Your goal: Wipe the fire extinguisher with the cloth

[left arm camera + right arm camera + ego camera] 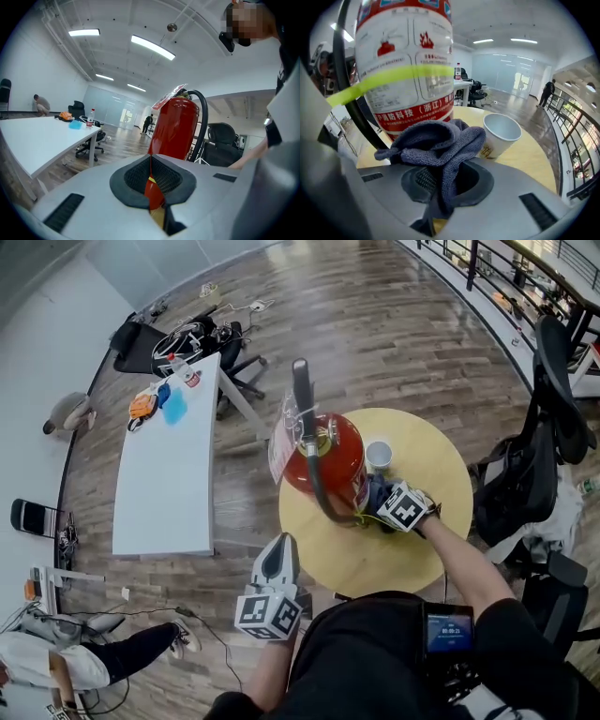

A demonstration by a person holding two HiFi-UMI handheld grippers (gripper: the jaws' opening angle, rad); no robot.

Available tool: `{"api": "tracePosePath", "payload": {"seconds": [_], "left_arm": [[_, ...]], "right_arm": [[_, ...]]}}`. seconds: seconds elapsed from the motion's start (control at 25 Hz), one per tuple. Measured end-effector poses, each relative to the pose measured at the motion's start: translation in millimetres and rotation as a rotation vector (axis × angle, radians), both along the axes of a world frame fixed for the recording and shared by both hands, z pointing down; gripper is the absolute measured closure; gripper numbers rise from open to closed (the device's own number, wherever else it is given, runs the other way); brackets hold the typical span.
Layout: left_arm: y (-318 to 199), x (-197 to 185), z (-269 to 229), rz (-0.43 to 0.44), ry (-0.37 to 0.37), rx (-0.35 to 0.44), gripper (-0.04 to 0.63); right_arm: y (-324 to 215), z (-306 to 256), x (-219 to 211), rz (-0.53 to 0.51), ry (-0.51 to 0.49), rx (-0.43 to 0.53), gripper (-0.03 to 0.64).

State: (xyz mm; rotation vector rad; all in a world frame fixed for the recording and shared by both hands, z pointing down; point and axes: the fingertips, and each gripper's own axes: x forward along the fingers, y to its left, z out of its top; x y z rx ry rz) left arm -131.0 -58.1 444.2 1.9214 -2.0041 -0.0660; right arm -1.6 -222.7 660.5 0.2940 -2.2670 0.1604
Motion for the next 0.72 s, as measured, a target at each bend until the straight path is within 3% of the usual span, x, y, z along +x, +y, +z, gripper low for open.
{"api": "tracePosePath", "payload": {"seconds": [0.12,0.28,0.48,0.6,0.64,0.72], "left_arm": [[-1,-1,0,-0.001,-0.005,-0.004,0.572],[-5,-5,0,-0.002,-0.007,-0.007,0.572],[-16,-1,-2,0.021,-0.012,-0.001,0.572],[-23,8,-4,0.038,-0.008,0.002,0.572],[-25,11,-4,0.042,-0.006,0.001,0.572],[-27,16,-4,0.051,-0.004,0.000,0.572]], "right_arm": [[-7,1,0,0.027,-0.031,-0.002,0.557],[-32,-82,-14,0.028,-0.290,0.074,0.557],[-42,-255,-32,-0.111,-0.571,0.370,0.557],[-41,-312,-35,-0.205,-0.573,0.546,0.557],[-40,-314,-37,-0.238,-0.557,0.567,0.557],[-41,-298,-40,-0.260,-0.543,0.512,0.557]]}}
